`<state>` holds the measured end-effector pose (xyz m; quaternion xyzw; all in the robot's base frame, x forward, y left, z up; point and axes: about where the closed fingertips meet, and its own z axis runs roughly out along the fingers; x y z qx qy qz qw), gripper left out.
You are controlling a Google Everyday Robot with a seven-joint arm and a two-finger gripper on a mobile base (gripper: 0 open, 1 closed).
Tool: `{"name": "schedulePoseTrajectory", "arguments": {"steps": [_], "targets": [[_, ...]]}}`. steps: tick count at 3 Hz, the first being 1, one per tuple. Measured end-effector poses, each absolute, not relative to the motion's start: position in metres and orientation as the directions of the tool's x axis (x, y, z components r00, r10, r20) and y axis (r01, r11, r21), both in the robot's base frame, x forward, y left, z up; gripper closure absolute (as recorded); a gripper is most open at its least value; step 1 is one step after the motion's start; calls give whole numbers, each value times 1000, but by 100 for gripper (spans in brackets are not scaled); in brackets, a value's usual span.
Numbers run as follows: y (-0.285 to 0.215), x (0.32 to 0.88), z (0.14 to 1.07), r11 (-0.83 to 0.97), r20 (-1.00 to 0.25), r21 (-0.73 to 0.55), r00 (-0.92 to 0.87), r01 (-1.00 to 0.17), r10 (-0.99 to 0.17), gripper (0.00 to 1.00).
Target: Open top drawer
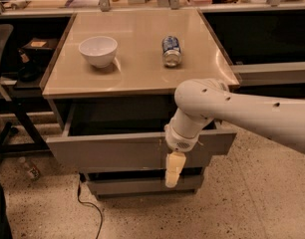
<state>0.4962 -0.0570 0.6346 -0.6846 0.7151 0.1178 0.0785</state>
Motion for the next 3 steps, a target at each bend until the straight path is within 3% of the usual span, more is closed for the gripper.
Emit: {"name": "schedulePoseTrajectory", "arguments": {"steps": [2,3], "targets": [[-60,481,644,22,-277,80,-44,-997,-960,0],[-81,444,654,49,-287,123,-83,-991,-954,0]]}}
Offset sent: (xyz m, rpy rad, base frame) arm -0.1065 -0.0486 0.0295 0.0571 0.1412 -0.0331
